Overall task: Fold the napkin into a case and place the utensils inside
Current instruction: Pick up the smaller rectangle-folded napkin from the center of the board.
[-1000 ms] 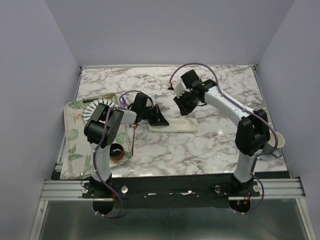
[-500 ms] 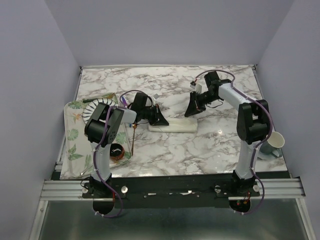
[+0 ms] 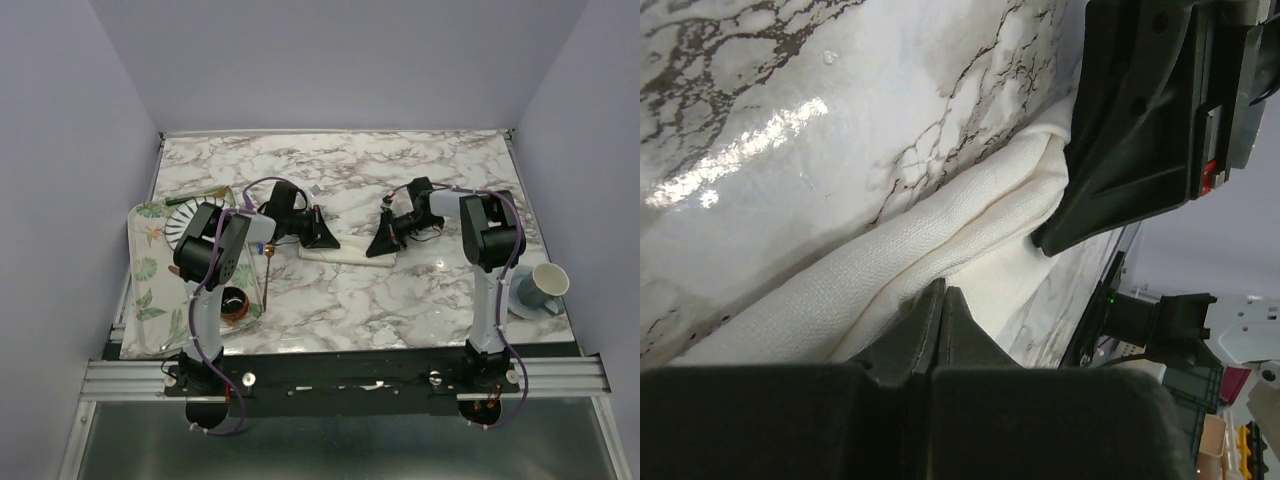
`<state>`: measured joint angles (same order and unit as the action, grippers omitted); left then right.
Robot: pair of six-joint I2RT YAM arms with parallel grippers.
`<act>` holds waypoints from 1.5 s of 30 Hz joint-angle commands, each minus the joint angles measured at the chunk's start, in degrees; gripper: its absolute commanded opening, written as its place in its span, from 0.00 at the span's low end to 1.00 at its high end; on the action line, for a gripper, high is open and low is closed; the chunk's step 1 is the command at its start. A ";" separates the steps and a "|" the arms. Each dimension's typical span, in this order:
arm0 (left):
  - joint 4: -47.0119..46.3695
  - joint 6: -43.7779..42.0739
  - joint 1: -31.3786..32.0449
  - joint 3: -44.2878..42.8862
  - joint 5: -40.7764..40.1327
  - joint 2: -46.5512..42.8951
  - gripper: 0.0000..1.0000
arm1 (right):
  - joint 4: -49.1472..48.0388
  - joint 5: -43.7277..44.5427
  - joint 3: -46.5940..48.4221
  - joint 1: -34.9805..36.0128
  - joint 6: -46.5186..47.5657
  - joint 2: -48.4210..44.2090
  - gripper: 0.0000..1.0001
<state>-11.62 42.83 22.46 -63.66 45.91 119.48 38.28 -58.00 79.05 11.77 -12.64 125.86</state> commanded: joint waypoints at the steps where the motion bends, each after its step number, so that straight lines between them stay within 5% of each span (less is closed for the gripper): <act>1: 7.57 -4.16 -0.05 1.34 -8.82 4.97 0.00 | -2.42 -3.17 -2.23 -0.70 -1.59 3.95 0.17; 5: 7.57 -4.33 -0.05 1.26 -8.82 4.88 0.00 | -2.69 -5.01 -2.14 -0.87 -0.72 3.52 0.18; 8: 7.92 -5.03 -0.13 1.43 -8.73 4.71 0.00 | -2.16 -10.63 -0.91 -0.78 1.04 -0.78 0.29; 14: 8.01 -5.74 -0.22 2.31 -8.56 4.18 0.00 | -2.07 -16.08 -2.05 -1.66 2.27 -12.04 0.96; 15: 8.10 -5.83 -0.13 2.40 -8.56 4.09 0.00 | -2.07 -16.79 -2.31 -1.84 2.19 -12.74 1.00; 20: 7.93 -6.09 -0.22 2.66 -8.38 4.00 0.00 | -2.60 -20.31 -3.64 -1.93 1.57 -13.99 1.00; 33: 7.92 -6.79 -0.22 1.87 -7.77 4.79 0.00 | -14.29 -7.57 -5.92 -3.60 -7.49 -2.82 1.00; 45: 16.88 -19.61 0.83 -4.71 -5.40 6.73 0.00 | 5.65 -4.24 -2.68 -1.14 11.91 -15.03 0.84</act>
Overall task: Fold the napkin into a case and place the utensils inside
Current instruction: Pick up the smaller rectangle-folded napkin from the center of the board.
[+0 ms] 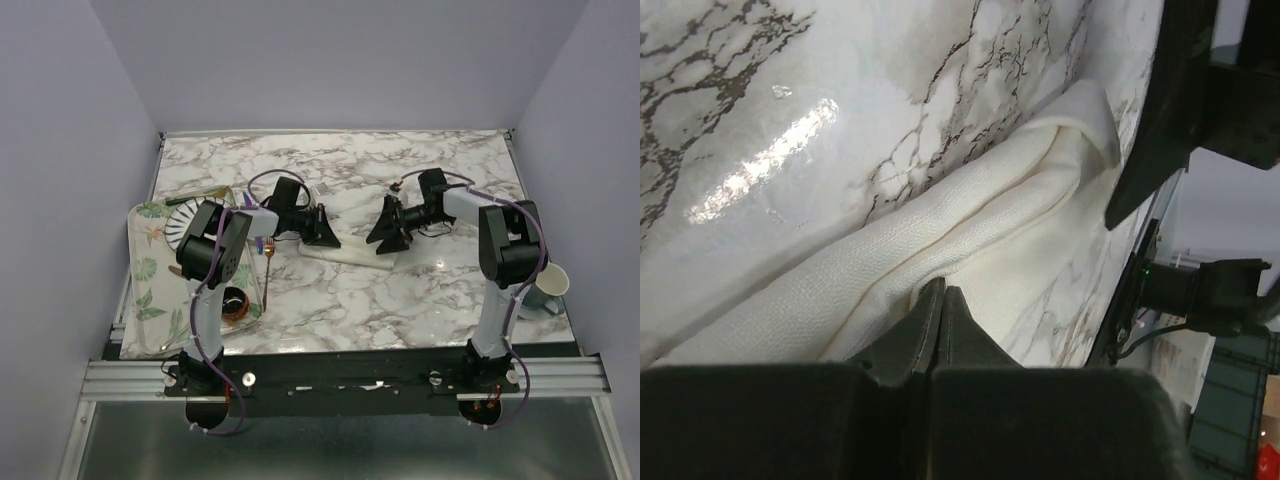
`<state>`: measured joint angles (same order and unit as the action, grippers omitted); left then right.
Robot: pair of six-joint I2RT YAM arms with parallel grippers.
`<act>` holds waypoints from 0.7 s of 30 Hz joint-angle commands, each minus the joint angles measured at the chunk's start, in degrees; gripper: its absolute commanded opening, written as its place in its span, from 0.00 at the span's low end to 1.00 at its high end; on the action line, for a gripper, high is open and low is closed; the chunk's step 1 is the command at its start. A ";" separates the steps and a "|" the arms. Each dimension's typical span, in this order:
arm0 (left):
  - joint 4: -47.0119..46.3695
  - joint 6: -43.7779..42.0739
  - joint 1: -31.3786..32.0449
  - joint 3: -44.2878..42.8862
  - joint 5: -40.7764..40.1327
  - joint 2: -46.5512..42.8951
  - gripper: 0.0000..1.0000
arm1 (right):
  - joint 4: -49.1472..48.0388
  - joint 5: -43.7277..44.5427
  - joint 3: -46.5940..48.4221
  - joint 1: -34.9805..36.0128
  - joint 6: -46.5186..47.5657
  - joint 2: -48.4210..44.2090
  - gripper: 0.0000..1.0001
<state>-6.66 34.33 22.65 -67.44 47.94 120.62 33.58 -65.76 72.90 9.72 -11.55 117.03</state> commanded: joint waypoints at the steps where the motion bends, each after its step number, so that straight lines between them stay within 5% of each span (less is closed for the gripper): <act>1: 12.54 -11.65 0.72 -1.37 -7.08 5.77 0.00 | 12.36 7.18 8.26 0.92 13.81 -5.77 0.84; 10: 15.53 -16.39 1.34 -3.57 -5.49 6.91 0.00 | 18.36 25.92 24.21 4.96 29.56 3.11 0.76; 21: 18.35 -19.12 1.60 -6.48 -4.61 8.41 0.00 | 17.48 30.25 27.38 11.37 38.44 9.09 0.72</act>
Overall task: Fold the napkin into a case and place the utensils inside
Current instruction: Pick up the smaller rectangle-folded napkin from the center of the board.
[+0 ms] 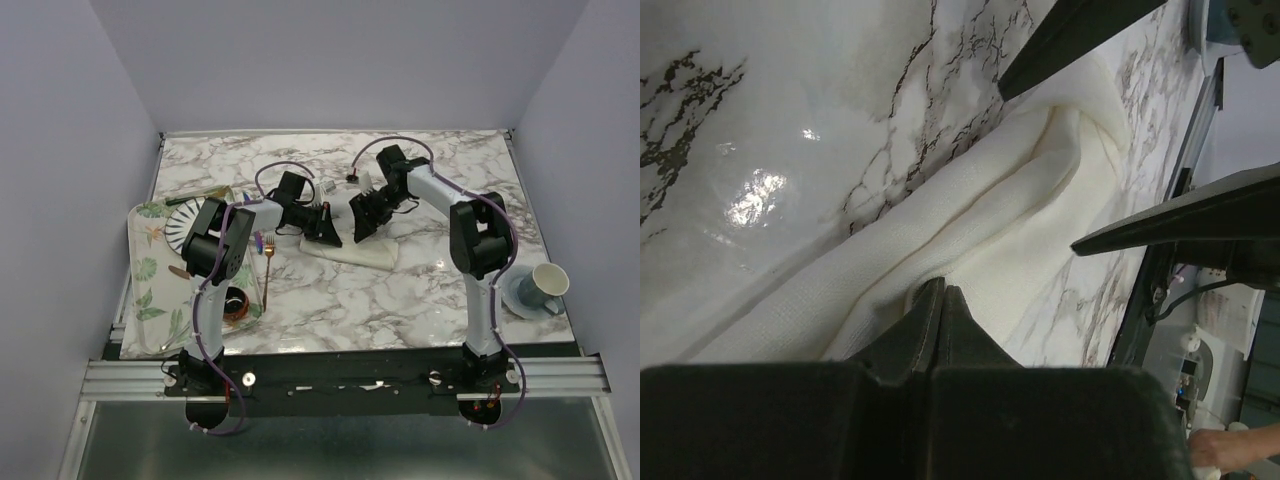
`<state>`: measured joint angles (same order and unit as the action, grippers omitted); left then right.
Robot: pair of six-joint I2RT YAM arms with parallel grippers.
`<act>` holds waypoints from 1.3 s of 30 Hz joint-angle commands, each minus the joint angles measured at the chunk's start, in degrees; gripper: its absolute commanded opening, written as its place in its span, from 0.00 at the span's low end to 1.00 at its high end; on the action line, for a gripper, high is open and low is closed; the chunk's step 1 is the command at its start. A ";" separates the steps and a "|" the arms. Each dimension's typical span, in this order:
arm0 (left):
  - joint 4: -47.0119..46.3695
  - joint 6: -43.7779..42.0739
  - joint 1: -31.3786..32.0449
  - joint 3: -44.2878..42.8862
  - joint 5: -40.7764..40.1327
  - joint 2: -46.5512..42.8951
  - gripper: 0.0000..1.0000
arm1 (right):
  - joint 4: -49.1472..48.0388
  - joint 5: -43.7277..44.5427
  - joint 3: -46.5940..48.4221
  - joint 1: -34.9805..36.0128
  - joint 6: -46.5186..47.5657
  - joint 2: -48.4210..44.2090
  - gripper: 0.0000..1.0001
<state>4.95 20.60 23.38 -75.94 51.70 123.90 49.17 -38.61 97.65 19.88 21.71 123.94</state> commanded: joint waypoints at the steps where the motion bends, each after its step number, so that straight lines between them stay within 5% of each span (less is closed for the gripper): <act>1: 6.83 -5.40 0.88 2.11 -8.37 5.13 0.00 | 1.81 3.97 2.29 1.65 5.53 2.44 0.72; 17: 5.42 -4.16 0.97 2.64 -8.72 5.30 0.00 | 6.11 5.03 -0.18 4.20 11.07 4.29 0.55; 23: 4.46 -3.11 0.88 2.99 -8.55 4.87 0.00 | 6.12 6.26 0.79 4.29 10.72 4.38 0.21; 25: 3.23 -1.63 0.88 3.87 -8.29 4.08 0.00 | 6.12 6.18 0.88 4.20 10.63 3.94 0.01; 26: 0.87 -0.92 0.71 4.39 -8.11 2.85 0.00 | 5.94 6.27 0.62 4.20 10.54 3.59 0.01; 27: -0.19 -0.04 0.53 5.27 -7.85 2.15 0.02 | 5.77 6.18 0.44 4.20 10.54 3.15 0.01; 31: -8.89 6.63 -1.31 8.00 -5.39 -3.21 0.43 | 2.96 7.14 -2.45 4.20 10.01 -0.80 0.01; 34: -12.24 8.05 -3.07 8.97 -5.91 -9.10 0.57 | -0.64 9.42 -5.79 4.29 9.75 -5.01 0.01; 39: -8.21 4.73 -5.79 8.71 -9.59 -17.71 0.62 | -9.16 17.32 -10.36 4.20 9.75 -11.86 0.01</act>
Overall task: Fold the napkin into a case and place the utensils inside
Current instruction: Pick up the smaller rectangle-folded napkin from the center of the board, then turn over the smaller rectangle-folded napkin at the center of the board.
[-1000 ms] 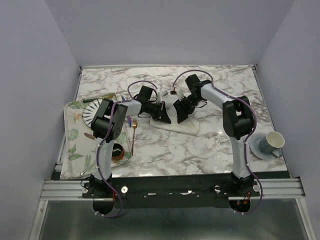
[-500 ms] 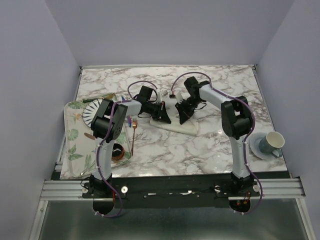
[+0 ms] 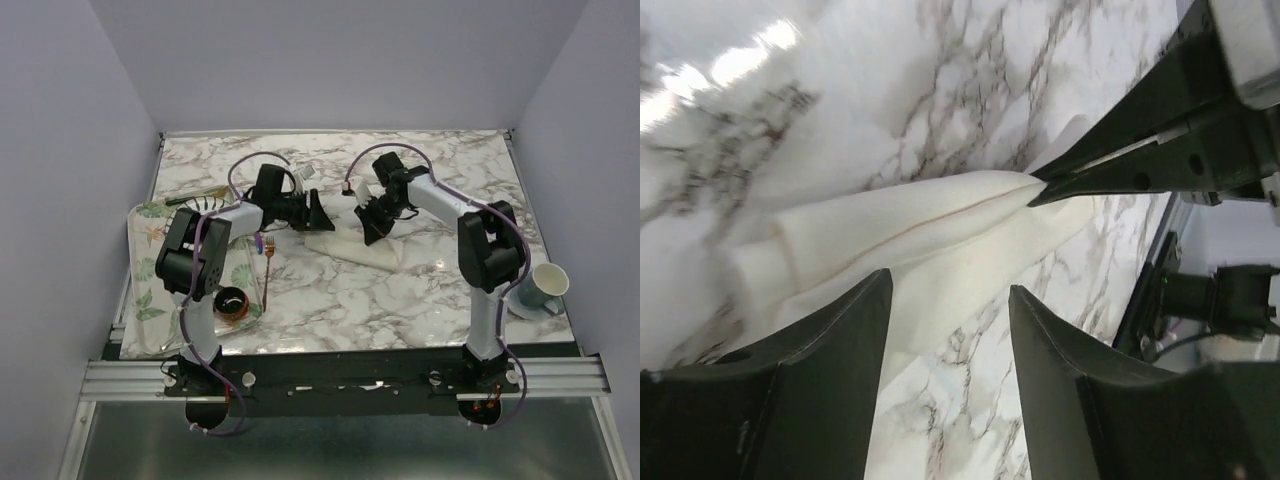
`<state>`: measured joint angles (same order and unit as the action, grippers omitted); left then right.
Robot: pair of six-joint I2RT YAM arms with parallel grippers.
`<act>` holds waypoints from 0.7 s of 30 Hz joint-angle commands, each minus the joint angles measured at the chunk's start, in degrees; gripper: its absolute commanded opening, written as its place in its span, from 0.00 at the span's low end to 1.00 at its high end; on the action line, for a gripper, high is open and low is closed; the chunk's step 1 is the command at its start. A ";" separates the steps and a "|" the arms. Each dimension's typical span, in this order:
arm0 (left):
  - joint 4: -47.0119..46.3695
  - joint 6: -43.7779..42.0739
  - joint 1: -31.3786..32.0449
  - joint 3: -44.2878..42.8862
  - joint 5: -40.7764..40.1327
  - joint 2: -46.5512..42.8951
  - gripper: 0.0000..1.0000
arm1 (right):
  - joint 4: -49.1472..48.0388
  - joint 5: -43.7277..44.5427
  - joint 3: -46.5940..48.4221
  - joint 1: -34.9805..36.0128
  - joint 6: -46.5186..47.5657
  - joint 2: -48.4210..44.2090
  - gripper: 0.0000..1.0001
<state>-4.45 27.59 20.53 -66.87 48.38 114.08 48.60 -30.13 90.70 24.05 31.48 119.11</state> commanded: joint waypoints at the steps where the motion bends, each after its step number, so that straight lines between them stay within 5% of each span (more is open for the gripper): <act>1: 2.07 -2.98 -3.91 -0.28 -6.80 -8.87 0.63 | -10.35 10.17 -5.68 0.12 0.41 -8.01 0.01; 21: 12.09 -7.03 -9.72 7.71 -14.45 -21.44 0.62 | -60.37 42.25 -37.60 12.05 14.65 -24.01 0.01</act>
<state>5.58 22.22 11.27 -61.19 37.26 96.20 2.52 3.66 58.50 31.88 40.77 97.62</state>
